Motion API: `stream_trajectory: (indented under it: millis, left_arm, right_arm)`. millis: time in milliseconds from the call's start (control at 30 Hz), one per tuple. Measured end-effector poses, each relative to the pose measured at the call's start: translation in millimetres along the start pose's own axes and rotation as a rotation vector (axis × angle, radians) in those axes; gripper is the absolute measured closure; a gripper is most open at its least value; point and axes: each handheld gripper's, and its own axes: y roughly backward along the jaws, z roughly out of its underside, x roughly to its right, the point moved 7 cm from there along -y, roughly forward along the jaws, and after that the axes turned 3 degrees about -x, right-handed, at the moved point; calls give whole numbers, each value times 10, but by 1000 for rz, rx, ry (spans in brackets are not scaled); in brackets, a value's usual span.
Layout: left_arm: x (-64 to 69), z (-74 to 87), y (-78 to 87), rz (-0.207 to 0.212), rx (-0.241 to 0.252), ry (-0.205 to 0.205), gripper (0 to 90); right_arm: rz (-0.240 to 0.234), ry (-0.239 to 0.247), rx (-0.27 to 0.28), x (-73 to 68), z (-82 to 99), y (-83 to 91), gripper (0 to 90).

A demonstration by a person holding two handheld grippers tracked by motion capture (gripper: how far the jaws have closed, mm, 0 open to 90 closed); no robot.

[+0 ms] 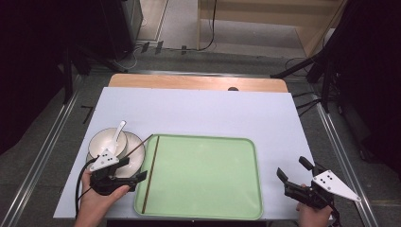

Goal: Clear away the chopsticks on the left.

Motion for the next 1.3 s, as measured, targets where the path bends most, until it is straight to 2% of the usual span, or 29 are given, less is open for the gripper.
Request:
stream_trajectory:
  millis: [33, 67, 133, 233, 333, 400, 467, 533, 600, 633, 700, 833, 900, 933, 1000, 1100, 1200, 1267, 1300]
  left_arm:
    - [-15, 11, 26, 13, -4, 4, 38]
    - [-24, 17, 55, 29, -4, 4, 12]
    - [-47, 18, 117, 34, 8, -4, 7]
    - [-109, 24, 207, -3, 19, -18, 0]
    - [-216, 55, 283, -37, 7, -5, 7]
    - [-313, 94, 364, -49, -6, -3, 37]
    - [-342, 114, 387, -60, -18, -14, 91]
    - [-401, 143, 431, -96, -22, -19, 100]
    - [-457, 172, 473, -105, -23, -15, 181]
    - [-476, 181, 487, -106, -22, -10, 277]
    - [-514, 200, 503, -110, -27, -3, 361]
    - [-620, 296, 441, -177, -100, 6, 447]
    - [-632, 317, 384, -162, -111, 21, 493]
    - [-647, 325, 322, -157, -132, 21, 519]
    - [-652, 326, 290, -152, -140, 19, 537]
    - [-660, 331, 209, -145, -168, 9, 609]
    - [-638, 350, 133, -129, -203, -37, 696]
    - [-627, 352, 127, -131, -208, -47, 799]
    - [-602, 341, 133, -113, -205, -60, 840]
  right_arm:
    - [0, 2, 0, -3, -2, -2, 130]
    - [0, 0, 0, -5, -2, -2, 130]
    - [-1, 0, 0, -5, -2, -2, 130]
    - [-2, -4, -2, -7, -1, -2, 130]
    - [-2, -2, 1, -5, -4, 0, 130]
    - [-4, -4, 0, -7, -4, 0, 130]
    - [-2, -1, 2, -6, -7, 2, 130]
    - [-1, -2, 2, -6, -7, 1, 130]
    - [-2, -4, 0, -7, -5, -3, 130]
    - [-2, 0, -1, -7, -6, -9, 130]
    - [-2, 2, 0, -9, -6, -12, 130]
    - [-2, 2, -2, -8, -3, -9, 130]
    - [-2, -2, -3, -5, -1, -5, 130]
    - [-2, -2, -3, -2, 1, -7, 130]
    - [-2, -1, -4, -1, 2, -10, 130]
    - [-4, 3, -3, -12, 0, -13, 130]
    - [-6, 3, -5, -11, 4, -13, 130]
    - [-6, -2, -9, -9, 9, -11, 130]
    - [-5, -4, -9, -8, 11, -10, 130]
